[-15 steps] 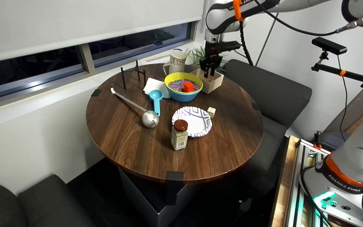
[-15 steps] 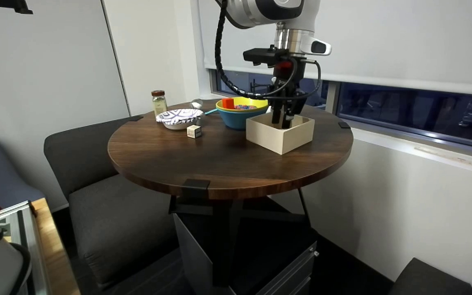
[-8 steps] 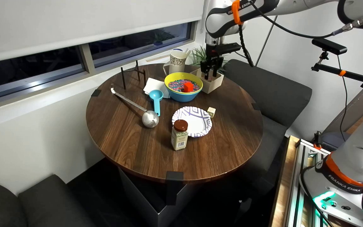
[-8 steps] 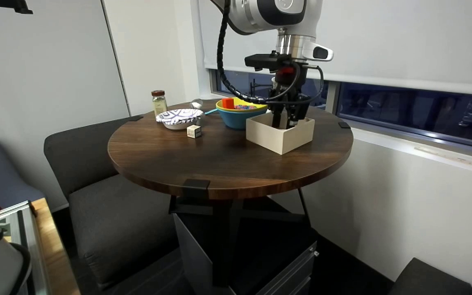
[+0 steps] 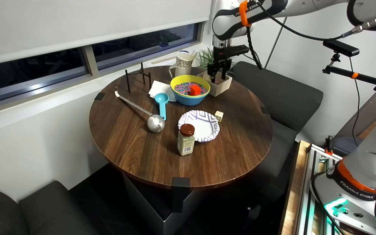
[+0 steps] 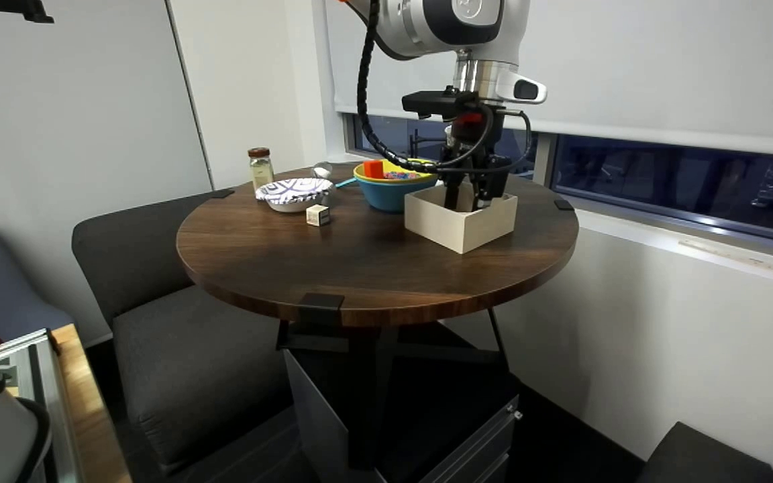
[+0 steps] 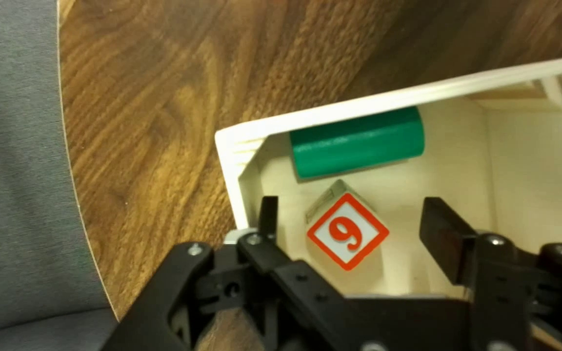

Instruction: Remove a block from the wooden box and put it on the table

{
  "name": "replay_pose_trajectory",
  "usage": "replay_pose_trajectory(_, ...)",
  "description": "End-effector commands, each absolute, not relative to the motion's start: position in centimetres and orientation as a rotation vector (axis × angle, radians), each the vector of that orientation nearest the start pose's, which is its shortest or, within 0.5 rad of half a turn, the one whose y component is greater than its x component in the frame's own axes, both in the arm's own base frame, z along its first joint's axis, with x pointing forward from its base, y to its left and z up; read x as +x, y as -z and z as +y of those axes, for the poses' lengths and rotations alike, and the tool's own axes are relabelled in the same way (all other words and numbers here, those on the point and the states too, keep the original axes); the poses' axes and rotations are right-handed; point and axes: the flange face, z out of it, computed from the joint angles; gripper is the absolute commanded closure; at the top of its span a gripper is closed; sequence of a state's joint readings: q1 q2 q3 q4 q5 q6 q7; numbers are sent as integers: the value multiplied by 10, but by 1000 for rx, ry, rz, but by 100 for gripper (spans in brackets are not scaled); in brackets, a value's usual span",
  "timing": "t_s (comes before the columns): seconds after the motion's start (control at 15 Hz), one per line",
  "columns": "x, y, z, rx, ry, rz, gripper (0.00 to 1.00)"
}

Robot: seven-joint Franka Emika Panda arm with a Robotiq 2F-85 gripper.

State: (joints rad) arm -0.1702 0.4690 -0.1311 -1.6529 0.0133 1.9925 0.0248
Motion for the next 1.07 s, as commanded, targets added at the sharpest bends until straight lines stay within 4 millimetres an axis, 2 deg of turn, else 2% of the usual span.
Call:
replay_pose_trajectory(0.0,637,-323,-190,-3103,-236,511,18)
replay_pose_trajectory(0.07,637,-322,-190,-3099,-240,513,19)
replay_pose_trajectory(0.13,637,-321,-192,-3101,-235,519,15)
replay_pose_trajectory(0.27,638,-320,-193,-3096,-227,515,16)
replay_pose_trajectory(0.67,640,-324,-191,-3108,-163,463,26)
replay_pose_trajectory(1.0,644,-320,-188,-3120,-127,427,33)
